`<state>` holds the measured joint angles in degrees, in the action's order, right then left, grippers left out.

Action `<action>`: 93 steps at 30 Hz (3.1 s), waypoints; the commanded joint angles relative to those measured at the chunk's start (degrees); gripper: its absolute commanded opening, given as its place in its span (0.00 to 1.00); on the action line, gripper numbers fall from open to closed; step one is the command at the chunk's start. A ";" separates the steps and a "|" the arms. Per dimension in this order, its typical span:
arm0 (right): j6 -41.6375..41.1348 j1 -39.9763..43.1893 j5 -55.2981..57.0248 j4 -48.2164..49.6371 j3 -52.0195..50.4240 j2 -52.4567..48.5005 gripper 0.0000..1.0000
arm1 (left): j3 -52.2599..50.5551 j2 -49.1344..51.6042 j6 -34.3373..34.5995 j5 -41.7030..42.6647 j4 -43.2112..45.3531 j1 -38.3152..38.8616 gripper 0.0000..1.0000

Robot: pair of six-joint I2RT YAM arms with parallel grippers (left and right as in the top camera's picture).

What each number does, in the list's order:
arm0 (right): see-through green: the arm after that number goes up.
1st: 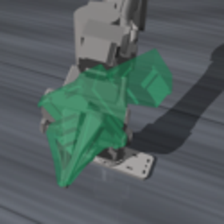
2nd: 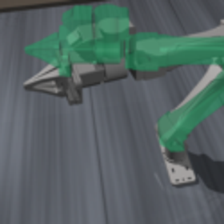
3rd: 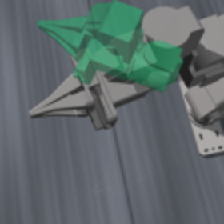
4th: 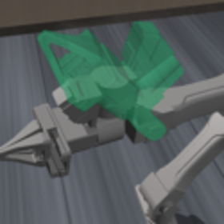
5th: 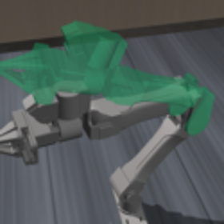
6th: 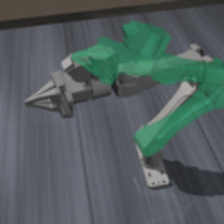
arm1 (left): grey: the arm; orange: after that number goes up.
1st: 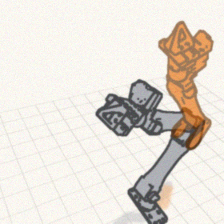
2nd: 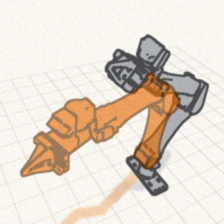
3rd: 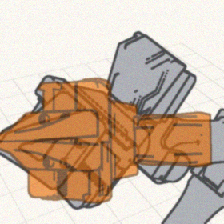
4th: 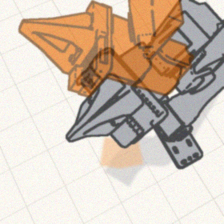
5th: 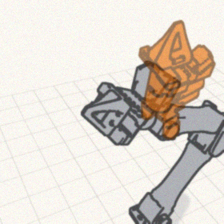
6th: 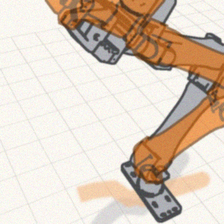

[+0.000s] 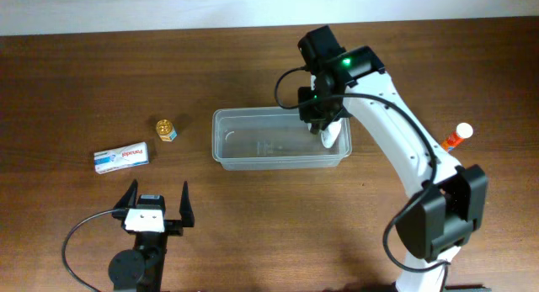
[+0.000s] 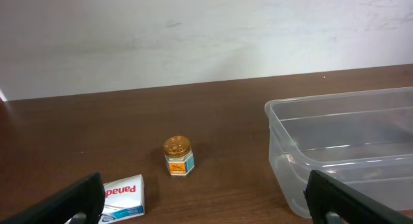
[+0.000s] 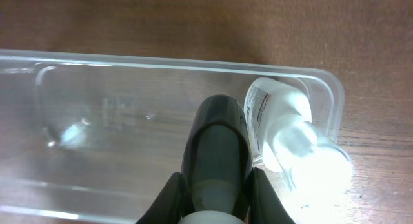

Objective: Pack container

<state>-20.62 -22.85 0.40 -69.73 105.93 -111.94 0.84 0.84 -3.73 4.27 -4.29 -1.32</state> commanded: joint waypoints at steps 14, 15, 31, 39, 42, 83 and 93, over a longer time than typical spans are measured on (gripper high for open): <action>-9.35 -2.38 4.26 1.64 -0.31 -4.55 0.15 | -0.33 -0.48 -1.11 -0.20 -0.07 -0.35 0.99; -9.53 -2.38 4.39 1.62 -0.31 -4.85 0.16 | -0.33 -0.50 -1.11 -0.20 -0.07 -0.35 0.99; -9.49 -2.36 6.58 1.92 -0.48 -7.72 0.15 | -0.33 -0.48 -1.11 -0.20 -0.07 -0.35 0.99; -9.49 -2.36 6.95 4.39 -2.97 -7.72 0.15 | -0.33 -0.50 -1.11 -0.20 -0.07 -0.35 0.99; -9.49 -2.36 6.95 5.35 -4.42 -7.72 0.15 | -0.33 -0.48 -1.11 -0.20 -0.07 -0.35 0.99; -9.46 -2.36 6.95 6.54 -5.01 -7.72 0.17 | -0.33 -0.50 -1.11 -0.20 -0.07 -0.35 1.00; -9.46 -2.38 6.95 6.58 -5.01 -7.72 0.17 | -0.33 -0.50 -1.11 -0.20 -0.07 -0.35 0.99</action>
<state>-29.78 -24.86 6.04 -63.33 101.10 -119.77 0.84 0.84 -3.73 4.27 -4.29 -1.32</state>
